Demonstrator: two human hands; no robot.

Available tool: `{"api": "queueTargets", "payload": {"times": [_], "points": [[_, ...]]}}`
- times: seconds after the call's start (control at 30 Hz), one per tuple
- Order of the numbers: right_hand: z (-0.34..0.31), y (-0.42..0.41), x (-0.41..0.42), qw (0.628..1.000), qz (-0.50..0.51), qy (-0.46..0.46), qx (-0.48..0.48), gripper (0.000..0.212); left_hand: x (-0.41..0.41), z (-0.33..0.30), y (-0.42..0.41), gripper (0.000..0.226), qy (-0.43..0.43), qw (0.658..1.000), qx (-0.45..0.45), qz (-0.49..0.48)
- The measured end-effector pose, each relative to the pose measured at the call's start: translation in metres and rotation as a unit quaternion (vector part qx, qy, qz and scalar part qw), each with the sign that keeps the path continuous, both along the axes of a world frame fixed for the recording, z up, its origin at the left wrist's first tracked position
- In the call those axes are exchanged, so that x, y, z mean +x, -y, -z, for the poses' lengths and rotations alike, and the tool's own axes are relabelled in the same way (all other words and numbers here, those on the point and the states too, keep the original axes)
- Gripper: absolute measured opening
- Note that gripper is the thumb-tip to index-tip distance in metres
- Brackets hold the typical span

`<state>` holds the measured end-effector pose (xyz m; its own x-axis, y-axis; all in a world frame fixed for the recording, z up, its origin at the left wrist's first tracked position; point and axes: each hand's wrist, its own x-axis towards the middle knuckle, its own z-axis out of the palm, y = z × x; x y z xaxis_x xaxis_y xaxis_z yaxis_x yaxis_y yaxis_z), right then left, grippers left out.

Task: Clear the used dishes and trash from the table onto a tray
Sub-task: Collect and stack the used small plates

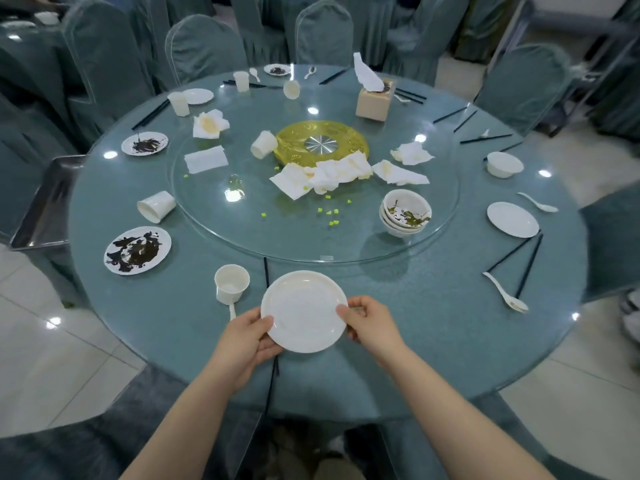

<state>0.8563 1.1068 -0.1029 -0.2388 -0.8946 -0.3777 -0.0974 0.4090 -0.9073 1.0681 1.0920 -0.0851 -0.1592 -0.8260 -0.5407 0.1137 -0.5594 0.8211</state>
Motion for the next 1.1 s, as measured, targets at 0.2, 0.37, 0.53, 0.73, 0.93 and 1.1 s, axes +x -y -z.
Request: {"api": "queueTargets", "payload": {"times": [0.2,0.37,0.53,0.73,0.93,1.1], "points": [[-0.011,-0.006,-0.065,0.995,0.099,0.032,0.006,0.010,-0.043,-0.007,0.019,0.020,-0.027,0.999,-0.019,0.028],[-0.003,0.002,-0.159,0.983,0.184,-0.009,0.009,0.007,-0.093,-0.016,0.069,0.020,-0.010,0.995,-0.045,0.089],[0.021,0.021,-0.248,0.965,0.261,-0.009,0.026,0.009,-0.155,-0.039,0.132,0.019,-0.005,0.992,-0.065,0.104],[0.037,0.071,-0.341,0.945,0.325,0.034,0.025,0.008,-0.228,-0.062,0.188,0.017,-0.010,0.993,-0.071,0.097],[0.059,0.132,-0.411,0.919,0.385,0.069,0.048,0.020,-0.272,-0.061,0.231,0.020,-0.013,0.993,-0.074,0.094],[0.080,0.169,-0.456,0.866,0.480,0.103,0.099,0.028,-0.287,-0.048,0.258,0.019,-0.014,0.995,-0.061,0.074]]}}
